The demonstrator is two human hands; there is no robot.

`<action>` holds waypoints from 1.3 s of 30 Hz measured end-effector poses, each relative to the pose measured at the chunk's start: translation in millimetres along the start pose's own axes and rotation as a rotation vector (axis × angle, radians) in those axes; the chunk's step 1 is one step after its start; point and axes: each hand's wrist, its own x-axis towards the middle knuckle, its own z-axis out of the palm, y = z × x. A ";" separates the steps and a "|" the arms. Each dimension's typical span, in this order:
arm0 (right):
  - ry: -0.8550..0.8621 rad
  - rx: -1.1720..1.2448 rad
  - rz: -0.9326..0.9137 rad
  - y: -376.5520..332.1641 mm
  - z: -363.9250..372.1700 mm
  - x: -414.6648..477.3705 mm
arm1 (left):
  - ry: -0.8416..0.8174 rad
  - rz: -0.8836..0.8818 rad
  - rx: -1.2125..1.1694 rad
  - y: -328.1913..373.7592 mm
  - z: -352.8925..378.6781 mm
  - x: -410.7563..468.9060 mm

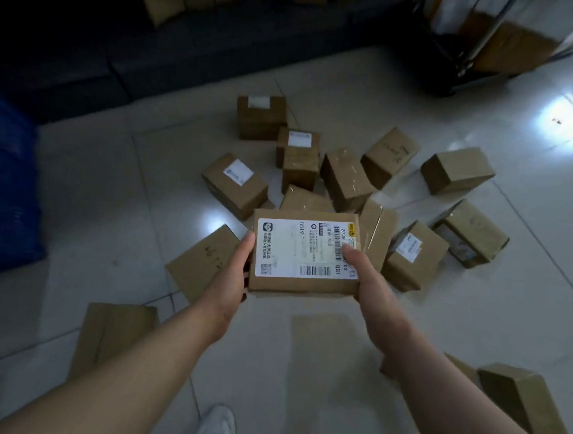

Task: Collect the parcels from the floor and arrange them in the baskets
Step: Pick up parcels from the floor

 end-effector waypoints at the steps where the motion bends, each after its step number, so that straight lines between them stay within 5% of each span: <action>1: -0.031 -0.008 -0.017 -19.5 9.6 -21.1 | 0.009 0.033 -0.012 18.6 -9.8 -20.8; 11: -0.230 -0.060 -0.152 -210.9 116.5 -240.2 | 0.260 0.216 -0.097 181.3 -134.1 -266.5; 21: -0.421 -0.221 -0.282 -313.2 299.1 -414.6 | 0.491 0.303 -0.360 237.1 -309.7 -449.9; 31: -0.453 -0.223 -0.361 -343.7 534.2 -492.6 | 0.542 0.327 -0.365 253.5 -545.5 -533.7; 39: -0.483 -0.211 -0.359 -381.9 659.8 -485.3 | 0.554 0.280 -0.332 291.1 -681.9 -513.4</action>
